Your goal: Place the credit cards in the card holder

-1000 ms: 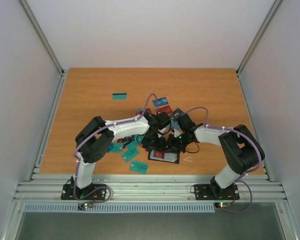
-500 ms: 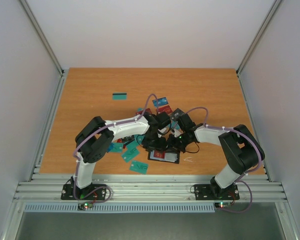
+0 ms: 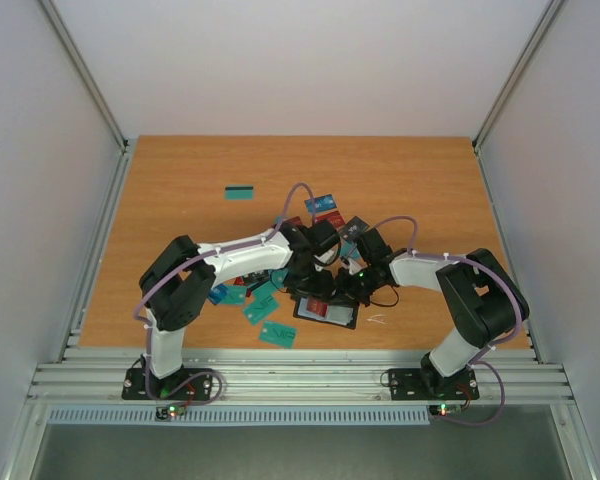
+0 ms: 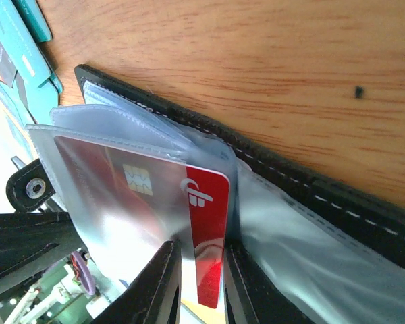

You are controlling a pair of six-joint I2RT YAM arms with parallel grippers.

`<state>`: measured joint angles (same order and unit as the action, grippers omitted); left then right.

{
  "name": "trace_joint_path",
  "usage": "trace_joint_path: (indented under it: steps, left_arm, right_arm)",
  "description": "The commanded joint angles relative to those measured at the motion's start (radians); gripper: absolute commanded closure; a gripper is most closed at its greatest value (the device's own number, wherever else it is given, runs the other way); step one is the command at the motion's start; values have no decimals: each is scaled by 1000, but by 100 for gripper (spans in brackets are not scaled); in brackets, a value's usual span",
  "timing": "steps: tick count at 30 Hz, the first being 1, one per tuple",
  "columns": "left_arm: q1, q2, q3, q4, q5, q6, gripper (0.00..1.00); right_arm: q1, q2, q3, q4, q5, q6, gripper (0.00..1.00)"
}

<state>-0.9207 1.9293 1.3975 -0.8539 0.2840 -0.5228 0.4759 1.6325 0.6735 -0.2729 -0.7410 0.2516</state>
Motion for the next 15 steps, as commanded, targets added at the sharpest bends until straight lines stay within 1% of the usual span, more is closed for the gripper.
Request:
trace_joint_path:
  steps: [1, 10, 15]
  left_arm:
    - [-5, -36, -19, 101, 31, 5, 46]
    - [-6, -53, -56, 162, 70, -7, 57]
    - [3, -69, -104, 222, 94, -32, 58]
  right_arm:
    - [17, 43, -29, 23, 31, 15, 80]
    - [17, 40, -46, 44, 23, 26, 80]
    - [17, 41, -48, 46, 20, 26, 80]
